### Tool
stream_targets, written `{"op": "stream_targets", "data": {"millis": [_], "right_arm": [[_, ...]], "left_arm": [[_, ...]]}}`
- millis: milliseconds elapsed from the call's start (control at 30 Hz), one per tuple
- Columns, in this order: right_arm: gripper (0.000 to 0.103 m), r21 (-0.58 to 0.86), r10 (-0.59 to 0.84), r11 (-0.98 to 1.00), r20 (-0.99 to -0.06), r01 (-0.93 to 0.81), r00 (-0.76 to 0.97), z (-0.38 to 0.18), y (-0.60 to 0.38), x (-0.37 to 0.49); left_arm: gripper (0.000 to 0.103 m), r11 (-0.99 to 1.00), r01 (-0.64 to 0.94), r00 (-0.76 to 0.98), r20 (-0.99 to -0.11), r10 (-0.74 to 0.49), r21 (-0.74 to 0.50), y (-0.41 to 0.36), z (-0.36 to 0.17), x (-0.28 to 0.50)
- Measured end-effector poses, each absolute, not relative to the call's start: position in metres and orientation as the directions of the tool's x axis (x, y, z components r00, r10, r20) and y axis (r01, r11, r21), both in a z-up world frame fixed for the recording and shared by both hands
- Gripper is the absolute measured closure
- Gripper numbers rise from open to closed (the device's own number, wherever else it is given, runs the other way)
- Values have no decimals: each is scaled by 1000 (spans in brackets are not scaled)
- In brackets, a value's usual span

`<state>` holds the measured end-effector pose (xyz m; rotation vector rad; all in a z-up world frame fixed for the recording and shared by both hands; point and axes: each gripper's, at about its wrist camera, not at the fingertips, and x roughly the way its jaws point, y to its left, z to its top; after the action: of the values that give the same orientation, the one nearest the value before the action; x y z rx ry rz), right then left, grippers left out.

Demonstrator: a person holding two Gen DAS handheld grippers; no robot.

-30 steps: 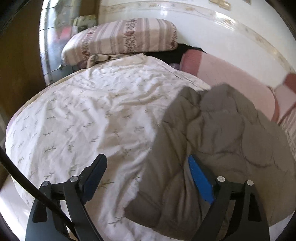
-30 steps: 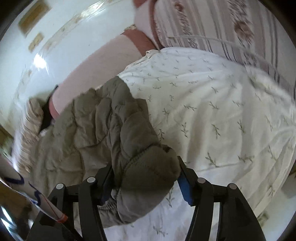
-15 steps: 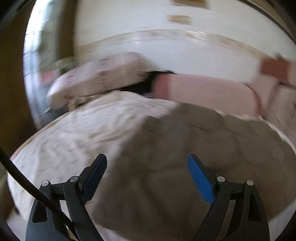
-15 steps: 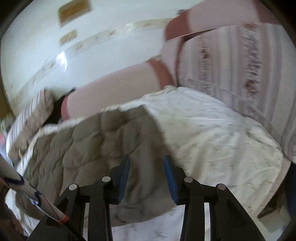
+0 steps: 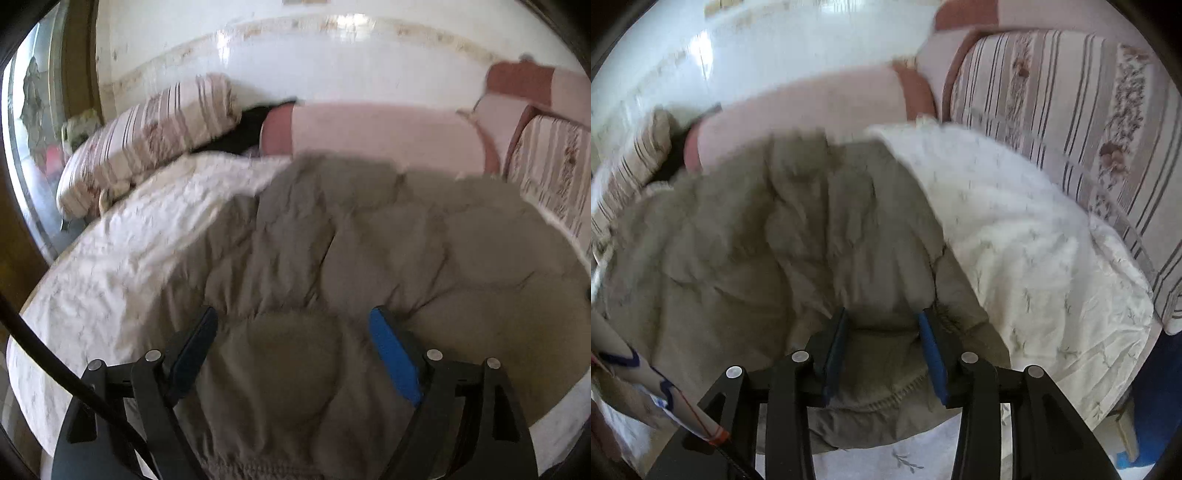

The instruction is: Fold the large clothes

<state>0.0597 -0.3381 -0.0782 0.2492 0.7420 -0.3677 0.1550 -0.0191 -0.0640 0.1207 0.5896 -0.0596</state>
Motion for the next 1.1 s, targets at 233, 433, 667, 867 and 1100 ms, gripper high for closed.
{"op": "stream_targets", "data": {"millis": [233, 433, 667, 867, 1100], "right_arm": [[59, 148, -142, 946, -609, 287, 781, -37, -310, 99], [59, 96, -115, 968, -648, 231, 753, -50, -288, 180], [52, 106, -86, 965, -735, 240, 672, -90, -294, 234], [49, 84, -103, 965, -752, 250, 651, -101, -295, 246], [49, 99, -96, 968, -703, 230, 705, -76, -281, 221]], "left_arm": [[19, 987, 127, 835, -547, -52, 99, -55, -31, 203], [19, 988, 111, 766, -643, -14, 110, -71, -60, 271], [14, 989, 131, 700, -713, -47, 64, -67, -91, 304], [13, 990, 129, 701, -712, -45, 65, -68, -93, 307], [14, 987, 136, 775, -630, -50, 89, -63, -68, 263]]}}
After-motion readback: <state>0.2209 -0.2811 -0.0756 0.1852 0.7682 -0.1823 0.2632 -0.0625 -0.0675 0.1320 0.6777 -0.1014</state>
